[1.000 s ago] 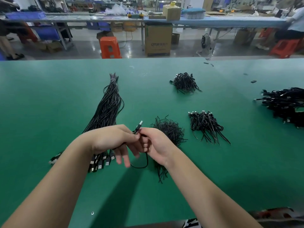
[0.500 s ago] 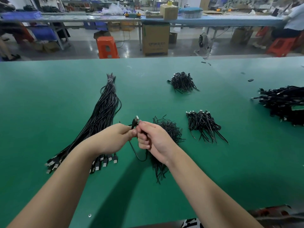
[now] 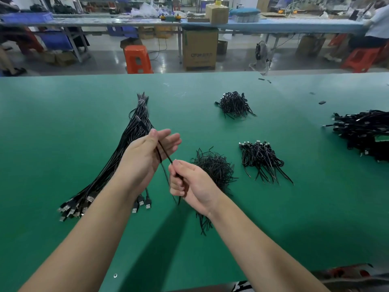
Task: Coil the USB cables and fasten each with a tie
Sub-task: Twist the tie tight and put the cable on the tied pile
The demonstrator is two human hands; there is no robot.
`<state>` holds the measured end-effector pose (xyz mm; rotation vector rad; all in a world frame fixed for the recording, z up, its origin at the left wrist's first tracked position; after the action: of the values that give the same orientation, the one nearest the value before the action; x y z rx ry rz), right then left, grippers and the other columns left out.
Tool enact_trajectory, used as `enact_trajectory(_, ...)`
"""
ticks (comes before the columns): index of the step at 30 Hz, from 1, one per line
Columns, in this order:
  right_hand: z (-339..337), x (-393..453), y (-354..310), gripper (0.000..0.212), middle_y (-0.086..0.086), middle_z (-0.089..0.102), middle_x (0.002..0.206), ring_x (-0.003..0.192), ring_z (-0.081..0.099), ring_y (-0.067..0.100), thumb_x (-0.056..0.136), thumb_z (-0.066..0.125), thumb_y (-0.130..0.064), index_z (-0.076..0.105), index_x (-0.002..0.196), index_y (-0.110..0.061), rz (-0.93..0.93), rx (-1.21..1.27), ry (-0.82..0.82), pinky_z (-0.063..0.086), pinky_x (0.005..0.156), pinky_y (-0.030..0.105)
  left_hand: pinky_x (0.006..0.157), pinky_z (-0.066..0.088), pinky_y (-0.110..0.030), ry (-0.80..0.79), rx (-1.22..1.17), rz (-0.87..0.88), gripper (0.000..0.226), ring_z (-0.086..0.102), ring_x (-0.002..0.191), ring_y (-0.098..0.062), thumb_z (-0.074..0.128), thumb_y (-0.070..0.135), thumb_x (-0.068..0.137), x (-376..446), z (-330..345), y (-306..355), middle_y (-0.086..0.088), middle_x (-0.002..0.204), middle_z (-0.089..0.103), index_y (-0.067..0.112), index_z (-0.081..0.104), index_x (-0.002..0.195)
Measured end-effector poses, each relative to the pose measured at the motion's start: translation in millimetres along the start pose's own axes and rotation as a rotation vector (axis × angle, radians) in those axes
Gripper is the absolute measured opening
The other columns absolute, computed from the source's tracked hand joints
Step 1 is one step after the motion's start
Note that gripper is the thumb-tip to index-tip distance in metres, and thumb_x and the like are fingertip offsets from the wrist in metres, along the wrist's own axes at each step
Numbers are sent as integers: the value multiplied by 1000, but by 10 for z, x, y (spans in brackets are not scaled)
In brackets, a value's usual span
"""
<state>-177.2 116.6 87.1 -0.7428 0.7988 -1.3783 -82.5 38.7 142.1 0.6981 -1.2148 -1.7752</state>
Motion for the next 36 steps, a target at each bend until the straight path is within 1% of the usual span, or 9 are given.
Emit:
enact_trajectory(4,18,4,213,29,-4,39,60,54,30,10,99,57,-32,57,72,-20,60,43,13,28,50,21,71,59,-27,191,-263,16,43,74,86,-25,28,28,110,101,18,89,-10,81,72,-2,59,107)
enact_trajectory(7,-30,-12,271,30,-5,34,59,52,26,10,99,55,-29,55,72,-18,67,196,31,25,50,22,40,36,-18,52,-177,-126,42,49,47,-7,33,30,108,87,16,144,0,68,62,2,63,101)
enact_trajectory(10,-86,-17,218,28,-6,33,57,50,25,9,98,53,-26,56,72,-17,86,319,21,24,47,21,40,31,-19,-265,199,-252,43,34,37,-8,41,31,103,-18,-8,138,-10,76,70,-1,70,98)
enact_trajectory(15,-157,-49,223,30,-2,46,60,52,27,11,101,48,-26,61,75,-17,103,172,72,22,49,24,43,27,-24,-687,708,-377,44,34,35,-12,44,33,102,-167,-62,179,-23,89,73,0,73,100)
enact_trajectory(18,-214,-47,221,36,-7,38,57,49,30,7,100,49,-26,61,67,-18,127,221,95,27,44,20,45,35,-23,-694,1157,-450,39,44,40,-11,43,30,106,-210,-62,109,-6,86,78,7,74,98)
enact_trajectory(21,-253,-38,172,33,-7,34,58,50,26,7,100,50,-27,60,70,-18,128,187,98,24,44,20,71,52,-23,-531,1480,-438,40,67,75,-10,41,35,106,-178,-117,33,6,97,77,17,72,88)
enact_trajectory(24,-243,-54,167,31,-7,34,58,50,25,8,100,51,-29,60,72,-18,110,124,94,24,45,21,66,53,-28,-360,1423,-412,38,63,59,-9,41,41,106,-176,-141,-3,-1,85,77,16,69,106)
enact_trajectory(31,-173,-73,135,30,-6,37,59,52,26,9,103,50,-28,59,76,-17,65,82,56,24,47,21,88,55,-40,-324,1413,-319,41,69,96,-28,43,47,103,-145,-240,-50,-8,102,74,16,70,108)
enact_trajectory(36,-16,-45,180,30,-5,36,57,50,27,9,104,51,-29,58,77,-17,64,131,-17,26,47,20,102,51,-39,53,427,-125,34,68,108,-19,37,30,108,-1,-201,-92,-8,119,70,12,64,118)
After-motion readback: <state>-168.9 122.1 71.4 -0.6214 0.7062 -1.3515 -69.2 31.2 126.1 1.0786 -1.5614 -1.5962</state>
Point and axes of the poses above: each hand's wrist, its own x-axis towards the middle knuckle, its own z-axis out of the palm, y = z × x, the point moved 3 cm from there along x, towards the middle knuckle
